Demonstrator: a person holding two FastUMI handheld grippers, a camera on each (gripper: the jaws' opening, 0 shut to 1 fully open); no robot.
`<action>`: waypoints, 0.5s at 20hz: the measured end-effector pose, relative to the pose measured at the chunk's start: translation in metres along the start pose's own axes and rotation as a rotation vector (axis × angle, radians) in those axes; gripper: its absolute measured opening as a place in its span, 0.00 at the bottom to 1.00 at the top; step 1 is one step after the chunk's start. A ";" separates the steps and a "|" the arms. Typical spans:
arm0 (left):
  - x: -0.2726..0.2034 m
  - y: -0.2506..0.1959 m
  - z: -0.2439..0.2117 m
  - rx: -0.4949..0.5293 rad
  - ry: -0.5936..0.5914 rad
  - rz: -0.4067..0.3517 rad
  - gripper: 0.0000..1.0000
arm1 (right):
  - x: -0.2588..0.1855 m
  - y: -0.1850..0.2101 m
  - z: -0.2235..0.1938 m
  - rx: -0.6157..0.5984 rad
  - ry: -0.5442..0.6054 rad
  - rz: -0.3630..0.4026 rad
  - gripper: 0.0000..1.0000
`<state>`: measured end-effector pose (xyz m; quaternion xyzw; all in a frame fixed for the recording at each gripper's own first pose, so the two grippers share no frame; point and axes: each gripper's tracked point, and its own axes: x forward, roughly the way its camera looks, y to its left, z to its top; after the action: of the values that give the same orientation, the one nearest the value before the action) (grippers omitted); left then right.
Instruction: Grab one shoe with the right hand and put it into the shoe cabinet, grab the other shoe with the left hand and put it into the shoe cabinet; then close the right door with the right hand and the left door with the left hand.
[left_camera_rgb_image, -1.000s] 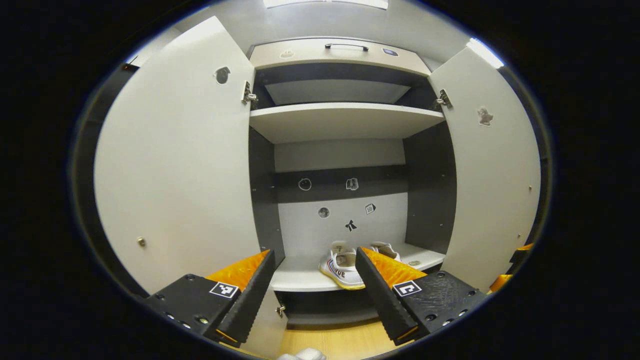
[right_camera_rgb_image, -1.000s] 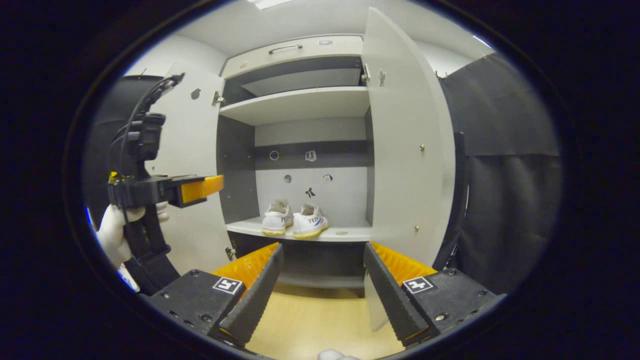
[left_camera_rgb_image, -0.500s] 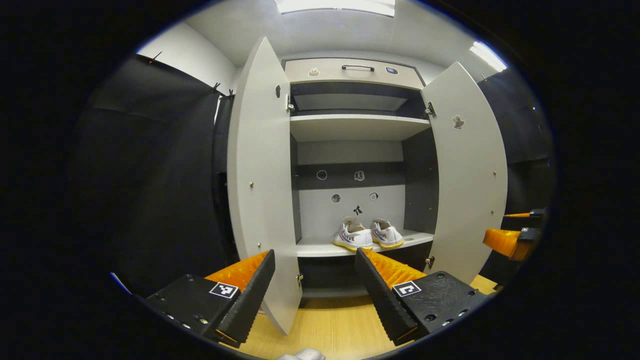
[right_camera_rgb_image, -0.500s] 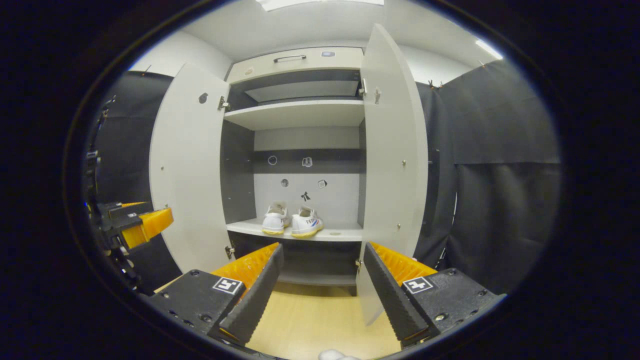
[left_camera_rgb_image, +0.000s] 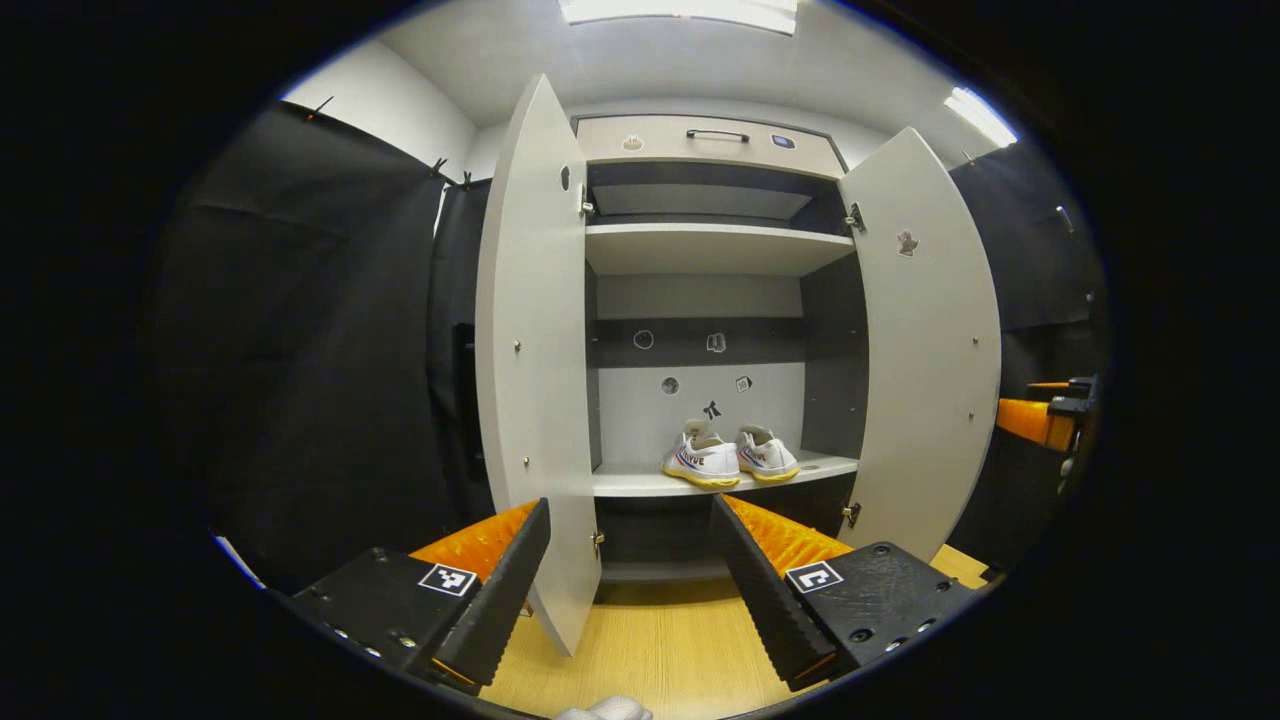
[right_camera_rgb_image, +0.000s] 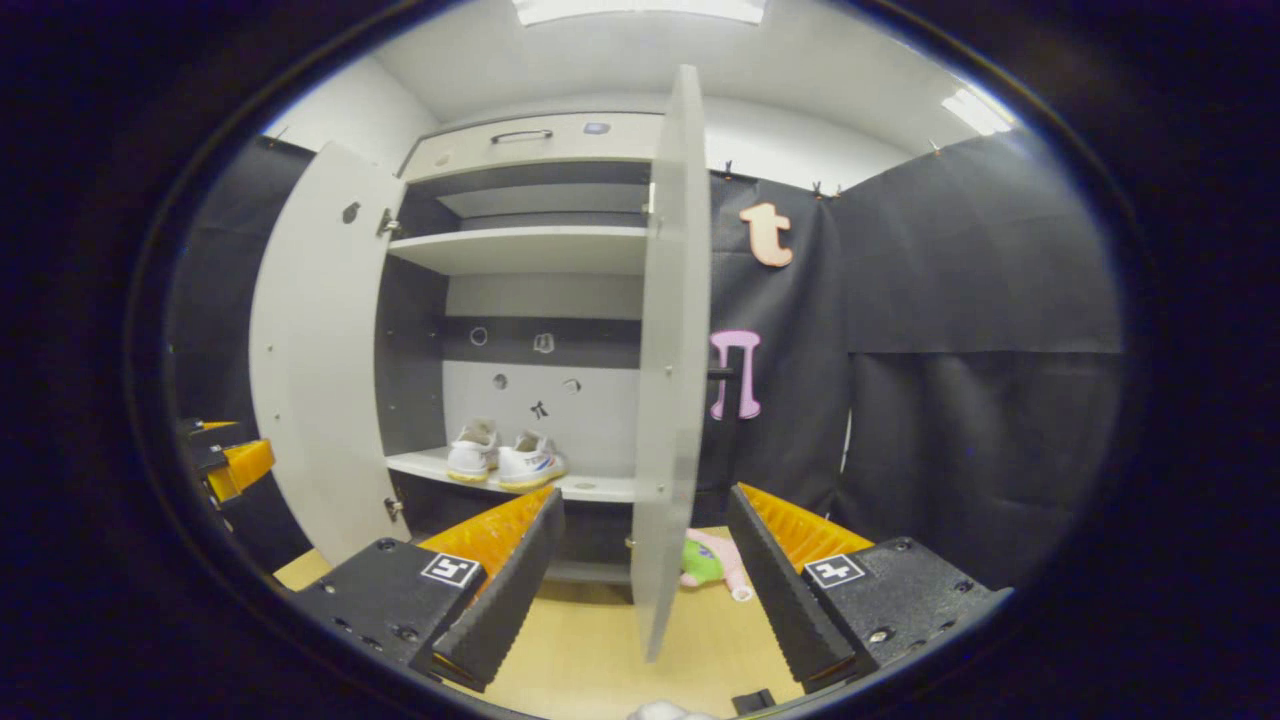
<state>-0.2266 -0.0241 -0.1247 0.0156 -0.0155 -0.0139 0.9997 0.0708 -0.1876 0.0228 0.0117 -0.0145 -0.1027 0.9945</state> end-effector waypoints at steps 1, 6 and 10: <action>0.001 -0.003 0.001 0.003 -0.003 -0.004 0.96 | 0.005 -0.020 0.002 -0.002 -0.002 -0.041 1.00; 0.001 -0.019 0.004 0.002 -0.002 -0.007 0.96 | 0.040 -0.080 0.008 0.036 0.005 -0.151 1.00; 0.000 -0.022 0.008 0.001 -0.013 0.010 0.96 | 0.064 -0.080 0.007 0.043 0.021 -0.136 0.99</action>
<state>-0.2276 -0.0466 -0.1171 0.0162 -0.0219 -0.0091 0.9996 0.1172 -0.2791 0.0298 0.0349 -0.0056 -0.1696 0.9849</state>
